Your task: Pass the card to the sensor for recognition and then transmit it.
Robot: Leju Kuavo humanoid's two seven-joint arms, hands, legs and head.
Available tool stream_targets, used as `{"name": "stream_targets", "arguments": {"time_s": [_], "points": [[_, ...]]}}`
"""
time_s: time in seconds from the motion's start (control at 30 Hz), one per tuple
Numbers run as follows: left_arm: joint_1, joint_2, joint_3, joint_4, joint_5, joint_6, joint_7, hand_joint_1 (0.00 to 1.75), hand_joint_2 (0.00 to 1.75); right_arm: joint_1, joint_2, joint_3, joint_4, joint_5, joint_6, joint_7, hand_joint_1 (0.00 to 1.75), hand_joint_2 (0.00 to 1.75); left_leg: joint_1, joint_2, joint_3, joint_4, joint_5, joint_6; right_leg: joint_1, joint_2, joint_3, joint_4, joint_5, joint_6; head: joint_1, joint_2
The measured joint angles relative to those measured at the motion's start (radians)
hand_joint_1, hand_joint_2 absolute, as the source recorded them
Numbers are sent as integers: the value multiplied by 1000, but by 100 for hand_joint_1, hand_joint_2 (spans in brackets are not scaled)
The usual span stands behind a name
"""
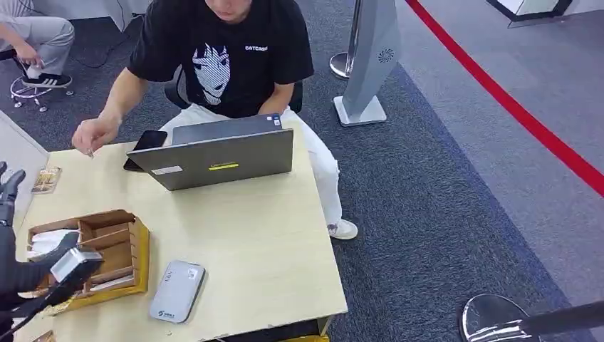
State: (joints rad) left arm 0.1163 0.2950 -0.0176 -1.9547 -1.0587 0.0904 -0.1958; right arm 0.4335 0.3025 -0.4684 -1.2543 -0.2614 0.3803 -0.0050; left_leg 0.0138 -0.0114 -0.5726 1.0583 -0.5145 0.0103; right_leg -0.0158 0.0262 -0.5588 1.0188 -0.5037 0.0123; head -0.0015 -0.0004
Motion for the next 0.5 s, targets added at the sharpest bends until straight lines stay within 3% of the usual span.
{"name": "stream_targets", "arguments": {"time_s": [0.13, 0.27, 0.5], "points": [[115, 77, -1, -14, -33, 41, -38, 0, 175, 15, 0, 1, -23, -22, -10, -8, 0, 175, 0, 0, 0, 0, 0, 0, 0, 0, -1, 0, -1, -1, 0, 0], [212, 149, 2, -9, -69, 87, -28, 0, 175, 27, 0, 1, -46, -39, -15, -9, 0, 175, 0, 0, 0, 0, 0, 0, 0, 0, 0, 0, -1, -1, 0, 0], [275, 170, 46, 61, -87, 121, -8, 0, 175, 38, 0, 4, -69, -56, -26, -9, 0, 175, 0, -1, 0, 0, 0, 0, 0, -1, 1, 0, -1, -1, 0, 0]]}}
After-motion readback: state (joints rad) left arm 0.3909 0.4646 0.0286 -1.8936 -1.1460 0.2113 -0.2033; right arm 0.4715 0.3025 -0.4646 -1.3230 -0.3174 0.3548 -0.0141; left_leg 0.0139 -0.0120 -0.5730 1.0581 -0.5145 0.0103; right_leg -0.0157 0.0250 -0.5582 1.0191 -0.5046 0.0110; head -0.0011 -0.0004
